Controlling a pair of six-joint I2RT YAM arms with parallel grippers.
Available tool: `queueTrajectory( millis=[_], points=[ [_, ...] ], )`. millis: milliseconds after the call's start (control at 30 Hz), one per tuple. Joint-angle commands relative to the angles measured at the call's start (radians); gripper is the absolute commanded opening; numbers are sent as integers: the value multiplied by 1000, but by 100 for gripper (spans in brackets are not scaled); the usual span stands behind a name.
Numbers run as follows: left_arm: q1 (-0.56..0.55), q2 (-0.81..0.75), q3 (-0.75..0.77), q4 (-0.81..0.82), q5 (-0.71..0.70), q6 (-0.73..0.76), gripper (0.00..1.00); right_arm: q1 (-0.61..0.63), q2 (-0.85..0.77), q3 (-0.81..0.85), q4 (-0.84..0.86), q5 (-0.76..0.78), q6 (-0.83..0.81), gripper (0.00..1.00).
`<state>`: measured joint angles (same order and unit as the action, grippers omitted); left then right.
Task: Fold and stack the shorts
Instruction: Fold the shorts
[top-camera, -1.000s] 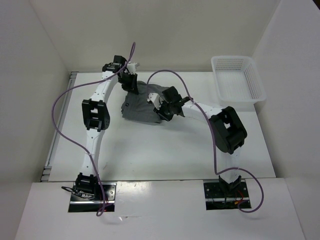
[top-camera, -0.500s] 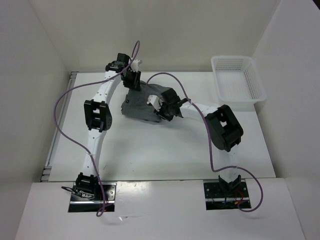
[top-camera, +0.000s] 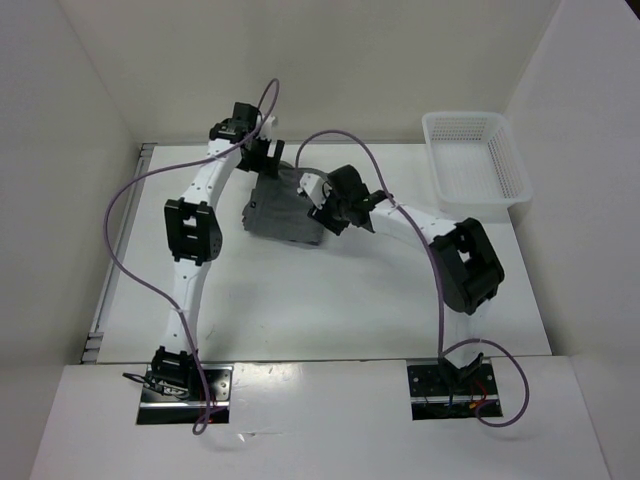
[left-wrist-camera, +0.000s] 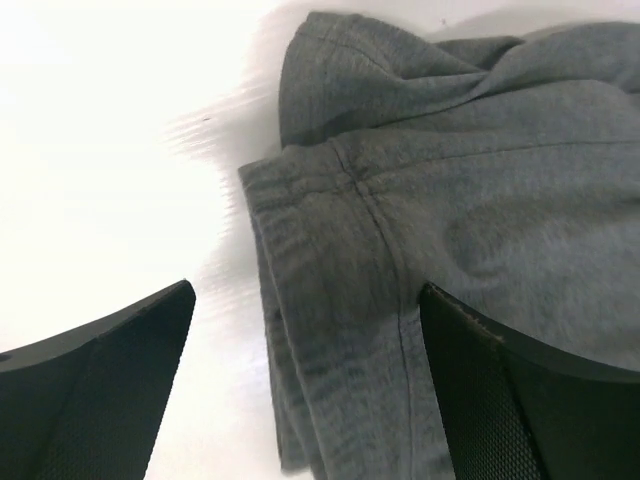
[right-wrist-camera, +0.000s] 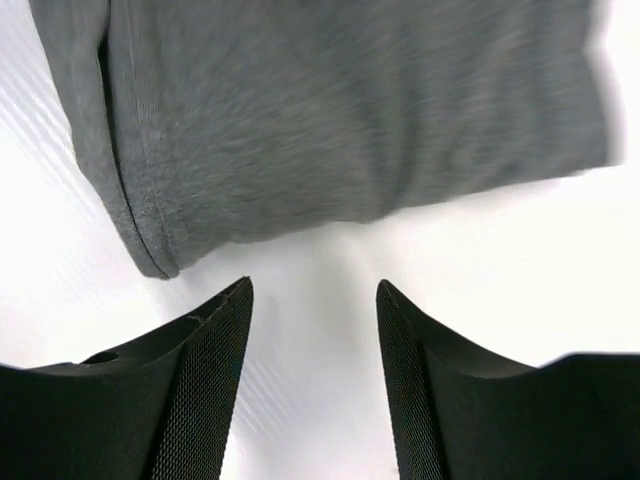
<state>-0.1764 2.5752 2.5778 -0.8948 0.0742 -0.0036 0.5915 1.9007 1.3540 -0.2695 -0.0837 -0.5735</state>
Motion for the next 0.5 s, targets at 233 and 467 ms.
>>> queueTrajectory(
  millis=[233,467],
  points=[
    [97,-331,-375,86,163,4,100,-2,-284,-79,56,93,-32,59],
    [120,-420,-711,186,313,4,100,-61,-411,-104,-20,137,-74,60]
  ],
)
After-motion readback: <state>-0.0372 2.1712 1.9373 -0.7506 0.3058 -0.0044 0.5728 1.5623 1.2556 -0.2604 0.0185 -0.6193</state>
